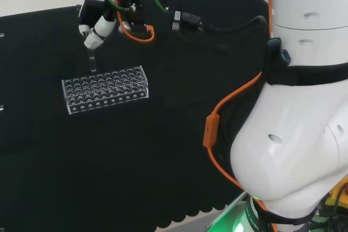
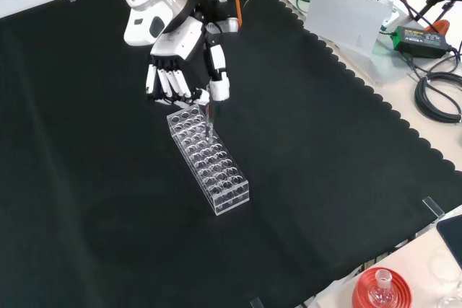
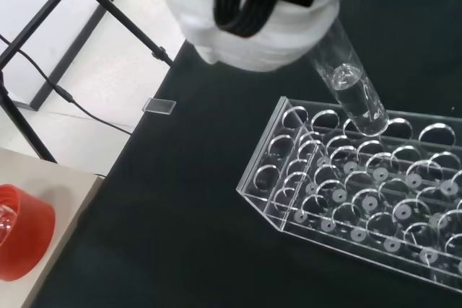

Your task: Pick up the test tube.

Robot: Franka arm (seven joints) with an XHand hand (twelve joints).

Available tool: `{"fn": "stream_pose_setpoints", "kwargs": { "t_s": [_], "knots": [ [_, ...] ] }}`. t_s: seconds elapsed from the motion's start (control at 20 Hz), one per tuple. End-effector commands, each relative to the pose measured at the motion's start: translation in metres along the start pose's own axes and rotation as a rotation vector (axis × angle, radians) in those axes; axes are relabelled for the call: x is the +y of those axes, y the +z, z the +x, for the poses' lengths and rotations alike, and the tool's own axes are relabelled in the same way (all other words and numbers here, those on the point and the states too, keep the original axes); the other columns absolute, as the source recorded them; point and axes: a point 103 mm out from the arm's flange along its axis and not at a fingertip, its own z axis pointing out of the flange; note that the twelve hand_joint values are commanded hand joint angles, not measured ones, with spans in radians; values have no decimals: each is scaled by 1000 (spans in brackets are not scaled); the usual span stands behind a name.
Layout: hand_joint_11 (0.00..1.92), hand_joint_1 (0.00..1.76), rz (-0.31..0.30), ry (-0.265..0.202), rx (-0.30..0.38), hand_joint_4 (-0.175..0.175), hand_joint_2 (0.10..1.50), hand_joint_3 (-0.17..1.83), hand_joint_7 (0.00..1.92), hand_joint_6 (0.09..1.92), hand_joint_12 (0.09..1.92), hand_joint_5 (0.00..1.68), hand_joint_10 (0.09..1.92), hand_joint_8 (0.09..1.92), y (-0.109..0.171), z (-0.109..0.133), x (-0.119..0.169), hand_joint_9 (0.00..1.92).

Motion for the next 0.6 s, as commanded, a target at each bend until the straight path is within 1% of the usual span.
{"fn": "stream_pose_setpoints", "kwargs": {
  "t_s": [0.05, 0.3, 0.6],
  "knots": [
    [426, 1274, -5, 3, -40, 58, 674, 665, 1275, 813, 1427, 1189, 638, 690, -21, 5, -9, 991],
    [426, 1274, -12, 13, -53, 58, 673, 666, 1275, 814, 1427, 1188, 638, 690, -32, 8, -16, 992],
    [426, 1274, -24, 22, -63, 59, 672, 668, 1275, 816, 1427, 1188, 638, 691, -39, 10, -21, 992]
  ]
}}
